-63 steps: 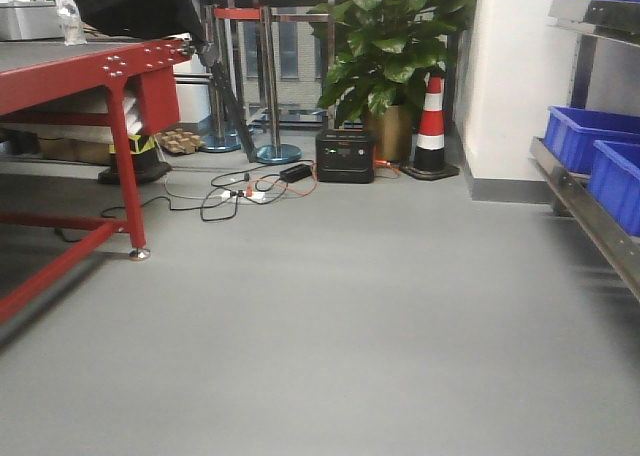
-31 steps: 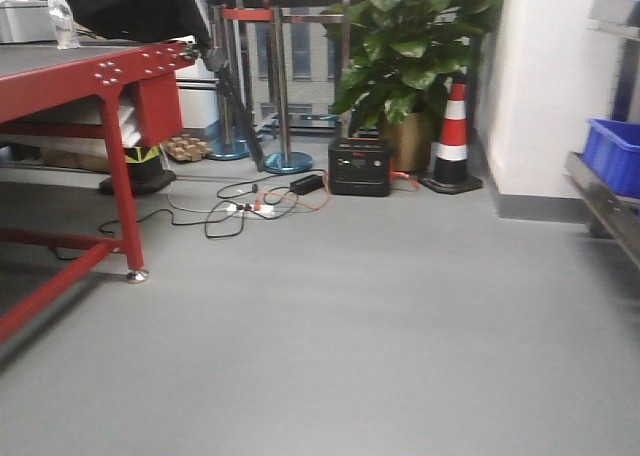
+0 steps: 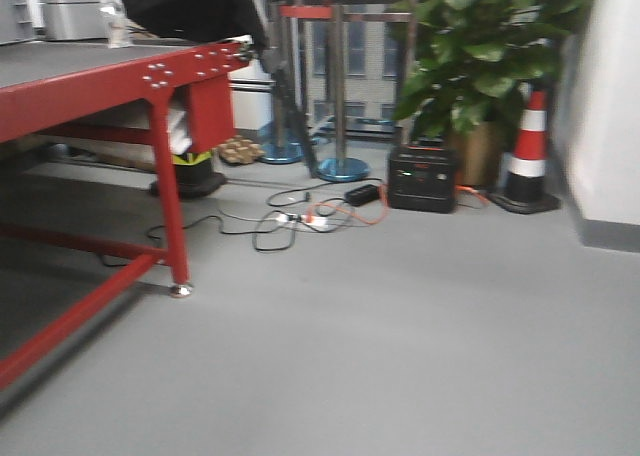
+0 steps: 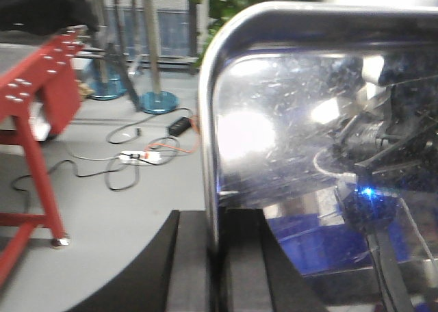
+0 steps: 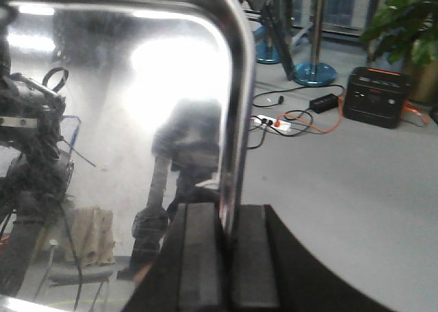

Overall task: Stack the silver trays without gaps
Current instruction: 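Hold the tray with both grippers while the base turns away, then hold the tray with both grippers while driving past the plant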

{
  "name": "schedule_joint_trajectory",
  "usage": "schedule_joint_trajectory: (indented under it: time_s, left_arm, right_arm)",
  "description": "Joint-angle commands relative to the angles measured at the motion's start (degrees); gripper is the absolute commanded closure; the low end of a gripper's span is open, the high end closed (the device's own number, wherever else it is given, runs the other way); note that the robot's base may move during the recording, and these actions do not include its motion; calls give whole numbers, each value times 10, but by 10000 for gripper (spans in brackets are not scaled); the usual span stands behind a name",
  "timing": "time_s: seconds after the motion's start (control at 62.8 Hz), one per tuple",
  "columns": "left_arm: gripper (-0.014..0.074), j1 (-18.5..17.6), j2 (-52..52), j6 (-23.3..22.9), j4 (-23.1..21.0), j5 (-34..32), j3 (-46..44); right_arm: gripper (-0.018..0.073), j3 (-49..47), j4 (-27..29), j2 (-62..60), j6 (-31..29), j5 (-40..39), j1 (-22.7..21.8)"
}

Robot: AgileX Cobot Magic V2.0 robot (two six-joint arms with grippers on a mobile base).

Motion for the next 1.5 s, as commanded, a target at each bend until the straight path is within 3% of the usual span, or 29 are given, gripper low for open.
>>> schedule_joint_trajectory:
  time_s: [0.0,1.482]
  left_arm:
    - [610,-15,1,1,-14,-58,-5]
    - [610,-15,1,1,-14,-58,-5]
  right_arm:
    - [639,-6,9,-1,-13,-235,13]
    - [639,-6,9,-1,-13,-264,13]
